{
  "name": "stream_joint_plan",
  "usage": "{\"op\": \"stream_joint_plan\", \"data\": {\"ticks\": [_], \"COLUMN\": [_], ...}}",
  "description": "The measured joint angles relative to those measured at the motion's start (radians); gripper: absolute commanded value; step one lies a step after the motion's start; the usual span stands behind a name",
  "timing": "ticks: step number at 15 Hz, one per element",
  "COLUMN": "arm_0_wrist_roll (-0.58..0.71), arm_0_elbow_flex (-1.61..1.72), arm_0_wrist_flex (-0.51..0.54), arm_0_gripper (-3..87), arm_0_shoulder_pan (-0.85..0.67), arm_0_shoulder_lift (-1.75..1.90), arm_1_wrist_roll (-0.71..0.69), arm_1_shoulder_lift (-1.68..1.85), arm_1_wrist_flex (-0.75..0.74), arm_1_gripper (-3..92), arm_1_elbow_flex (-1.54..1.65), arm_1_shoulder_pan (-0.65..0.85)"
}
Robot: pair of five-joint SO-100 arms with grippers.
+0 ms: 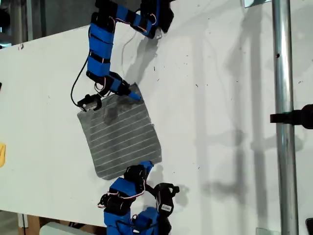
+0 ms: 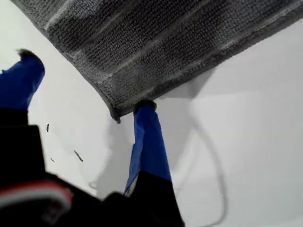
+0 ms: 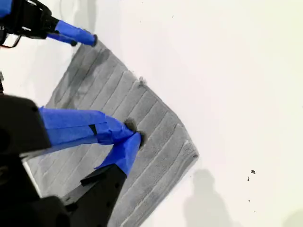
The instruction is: Grasp corners of a towel and fold twice.
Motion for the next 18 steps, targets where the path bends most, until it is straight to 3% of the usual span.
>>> {"op": "stream_joint_plan", "data": {"ticks": [7, 9, 11, 14, 18], "arm_0_wrist_roll": [-0.012, -0.025, -0.031, -0.046, -0.075], "arm_0_elbow_flex": [0.012, 0.020, 0.021, 0.021, 0.034], "arm_0_wrist_flex": [0.005, 0.005, 0.006, 0.006, 0.006], "arm_0_gripper": [-2.9, -2.9, -2.9, -2.9, -2.9], "arm_0_shoulder_pan": [-0.002, -0.002, -0.002, -0.002, 0.006], "arm_0_shoulder_lift": [0.000, 0.000, 0.000, 0.000, 0.000], "arm_1_wrist_roll": [-0.049, -0.049, -0.049, -0.048, -0.023], "arm_1_shoulder_lift": [-0.098, -0.109, -0.109, -0.126, -0.135], "arm_1_wrist_flex": [-0.081, -0.087, -0.087, -0.095, -0.098], "arm_1_gripper": [32.0, 23.0, 6.9, -0.2, -0.2], "arm_1_elbow_flex": [-0.002, -0.005, -0.005, -0.025, -0.034], "arm_1_shoulder_pan": [0.080, 0.080, 0.080, 0.058, 0.043]}}
